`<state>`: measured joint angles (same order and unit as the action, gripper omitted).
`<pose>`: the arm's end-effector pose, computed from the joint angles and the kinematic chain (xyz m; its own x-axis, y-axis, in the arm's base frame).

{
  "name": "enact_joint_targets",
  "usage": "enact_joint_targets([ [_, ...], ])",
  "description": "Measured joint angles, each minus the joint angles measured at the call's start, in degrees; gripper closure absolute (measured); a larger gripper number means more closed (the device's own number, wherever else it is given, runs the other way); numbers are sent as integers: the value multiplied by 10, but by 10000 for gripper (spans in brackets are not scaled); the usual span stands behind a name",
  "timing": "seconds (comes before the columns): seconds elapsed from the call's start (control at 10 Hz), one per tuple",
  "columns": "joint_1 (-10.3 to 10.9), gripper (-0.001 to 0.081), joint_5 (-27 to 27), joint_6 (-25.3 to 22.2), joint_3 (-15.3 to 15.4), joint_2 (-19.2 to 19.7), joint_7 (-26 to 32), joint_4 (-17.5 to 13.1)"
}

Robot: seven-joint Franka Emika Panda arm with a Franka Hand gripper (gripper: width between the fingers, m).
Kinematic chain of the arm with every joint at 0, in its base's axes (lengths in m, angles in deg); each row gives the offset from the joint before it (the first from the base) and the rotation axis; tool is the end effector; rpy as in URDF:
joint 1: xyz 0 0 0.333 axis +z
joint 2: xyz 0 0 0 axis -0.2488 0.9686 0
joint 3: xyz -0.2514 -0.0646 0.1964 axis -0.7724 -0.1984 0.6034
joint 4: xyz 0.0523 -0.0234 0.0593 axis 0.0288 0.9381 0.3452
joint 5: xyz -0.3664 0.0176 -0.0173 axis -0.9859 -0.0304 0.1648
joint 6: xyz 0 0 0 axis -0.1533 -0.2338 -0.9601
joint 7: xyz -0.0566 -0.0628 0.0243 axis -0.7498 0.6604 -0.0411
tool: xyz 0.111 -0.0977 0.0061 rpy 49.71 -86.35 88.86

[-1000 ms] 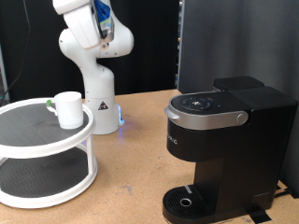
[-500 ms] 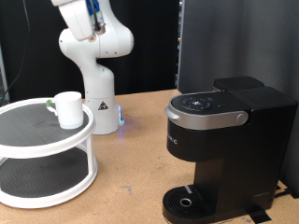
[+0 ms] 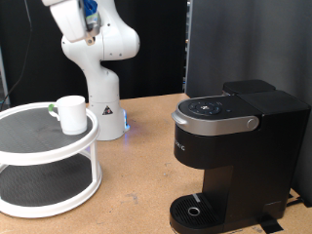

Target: Make a cup of coffee with the keurig machine

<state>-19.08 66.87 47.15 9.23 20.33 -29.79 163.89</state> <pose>0.3101 -0.1031 0.4995 0.8886 0.4450 0.1116 0.4536 -0.8156 -0.3593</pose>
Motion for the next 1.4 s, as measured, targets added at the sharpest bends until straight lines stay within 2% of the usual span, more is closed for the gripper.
enact_joint_targets([
  [0.2,-21,800,14,17,0,-14,-76,5],
  [0.3,-30,800,10,1,-2,-20,-88,2],
  [0.6,-44,800,-23,-76,-22,-35,-58,-19],
  [0.7,-44,800,-24,-86,-30,-40,-46,-21],
  [0.9,-46,800,-22,-78,-28,-38,-71,-17],
  [1.1,-65,800,19,-44,-29,-42,-148,-2],
  [1.3,-85,800,43,-34,-36,-45,-177,5],
  [1.4,-93,800,38,-45,-41,-46,-178,5],
])
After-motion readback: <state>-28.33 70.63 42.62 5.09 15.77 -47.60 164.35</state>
